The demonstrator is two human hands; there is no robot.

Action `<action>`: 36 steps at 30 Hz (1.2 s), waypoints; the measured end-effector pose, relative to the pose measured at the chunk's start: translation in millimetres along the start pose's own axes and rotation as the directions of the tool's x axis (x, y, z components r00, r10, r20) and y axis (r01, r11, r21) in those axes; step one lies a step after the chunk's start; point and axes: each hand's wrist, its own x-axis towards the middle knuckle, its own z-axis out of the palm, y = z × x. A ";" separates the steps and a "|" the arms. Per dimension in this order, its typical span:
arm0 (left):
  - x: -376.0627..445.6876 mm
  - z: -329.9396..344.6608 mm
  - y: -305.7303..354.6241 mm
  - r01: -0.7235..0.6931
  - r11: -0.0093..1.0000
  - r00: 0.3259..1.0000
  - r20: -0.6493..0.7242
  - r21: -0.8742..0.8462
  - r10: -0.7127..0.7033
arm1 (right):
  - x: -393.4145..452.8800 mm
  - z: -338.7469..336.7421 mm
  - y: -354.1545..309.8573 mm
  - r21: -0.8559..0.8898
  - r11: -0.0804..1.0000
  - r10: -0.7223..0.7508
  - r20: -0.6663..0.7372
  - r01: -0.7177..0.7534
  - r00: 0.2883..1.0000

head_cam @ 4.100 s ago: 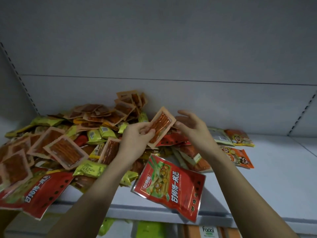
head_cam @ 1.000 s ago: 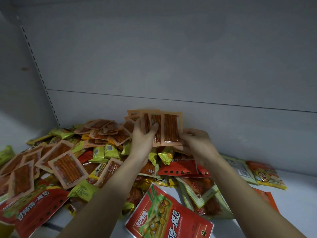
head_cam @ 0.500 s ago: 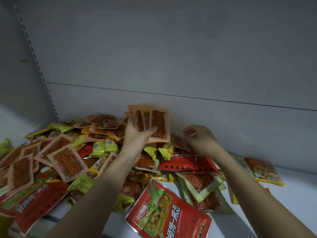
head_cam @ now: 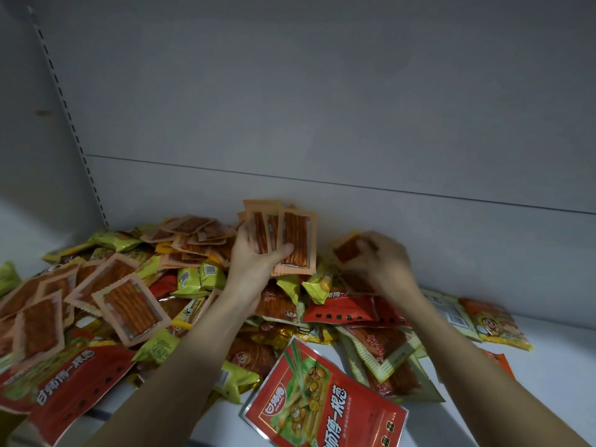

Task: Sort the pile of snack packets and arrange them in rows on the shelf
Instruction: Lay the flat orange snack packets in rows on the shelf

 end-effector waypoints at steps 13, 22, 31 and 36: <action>-23.5 -4.4 4.5 0.074 0.996 0.972 0.229 -0.057 -0.060 | -22.5 -47.3 -65.0 0.466 0.870 0.085 0.174 -0.158 0.981; -53.7 14.7 12.7 0.217 0.969 0.871 0.471 -0.119 -0.137 | -57.6 -41.9 -69.8 0.370 0.926 0.147 -0.164 -0.077 0.975; -101.5 66.4 6.9 0.268 0.951 0.853 0.498 -0.156 -0.159 | -135.9 -74.4 -55.2 0.627 0.722 0.519 -0.211 -0.293 0.828; -145.5 105.9 7.6 0.233 0.967 0.821 0.554 -0.099 -0.141 | -194.5 -115.4 -36.1 0.810 0.509 0.589 -0.079 -0.293 0.804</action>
